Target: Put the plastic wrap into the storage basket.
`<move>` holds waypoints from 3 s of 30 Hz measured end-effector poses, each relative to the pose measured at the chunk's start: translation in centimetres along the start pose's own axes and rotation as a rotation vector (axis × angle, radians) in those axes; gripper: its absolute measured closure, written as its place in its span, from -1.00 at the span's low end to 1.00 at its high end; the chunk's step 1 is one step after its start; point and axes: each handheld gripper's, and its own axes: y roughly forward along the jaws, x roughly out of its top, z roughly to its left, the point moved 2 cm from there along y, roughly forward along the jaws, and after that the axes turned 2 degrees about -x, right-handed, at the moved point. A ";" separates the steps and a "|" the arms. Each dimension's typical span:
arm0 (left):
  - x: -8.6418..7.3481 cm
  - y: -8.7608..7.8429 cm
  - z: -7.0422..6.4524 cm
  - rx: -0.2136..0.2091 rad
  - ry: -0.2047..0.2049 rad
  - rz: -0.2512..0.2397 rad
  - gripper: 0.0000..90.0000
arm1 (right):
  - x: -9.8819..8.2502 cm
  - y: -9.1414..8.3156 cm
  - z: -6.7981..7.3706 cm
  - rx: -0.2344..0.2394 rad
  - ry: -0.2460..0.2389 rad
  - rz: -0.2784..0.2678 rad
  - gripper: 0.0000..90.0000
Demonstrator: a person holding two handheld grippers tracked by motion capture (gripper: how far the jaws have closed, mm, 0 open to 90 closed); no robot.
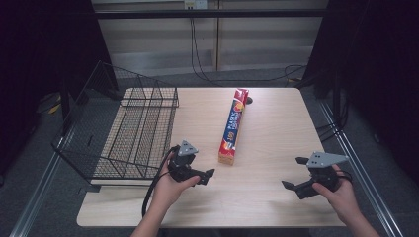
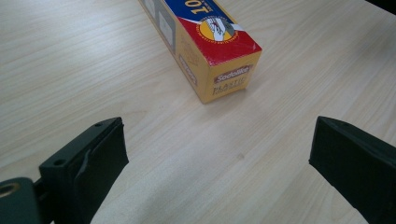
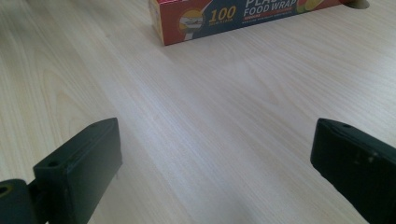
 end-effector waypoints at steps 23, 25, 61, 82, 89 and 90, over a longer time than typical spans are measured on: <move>1.1 0.9 -0.7 -0.015 0.006 0.024 -0.96 | -0.1 0.0 -0.1 0.009 0.003 -0.007 -0.96; 1.4 1.1 -0.8 -0.016 -0.002 0.037 -0.97 | -0.1 0.0 -0.1 0.009 0.007 -0.011 -0.96; 9.0 7.6 0.4 0.032 -0.113 0.082 -0.85 | -0.1 0.0 -0.2 0.020 0.013 -0.021 -0.96; 11.0 12.4 0.8 0.092 -0.155 0.117 -0.77 | -0.1 -0.2 -0.4 0.029 0.014 -0.031 -0.96; 10.8 13.4 1.1 0.108 -0.178 0.142 -0.71 | -0.1 -0.3 -0.5 0.026 0.014 -0.035 -0.96; 10.8 13.6 1.1 0.111 -0.180 0.146 -0.71 | -0.1 -0.3 -0.5 0.026 0.014 -0.036 -0.96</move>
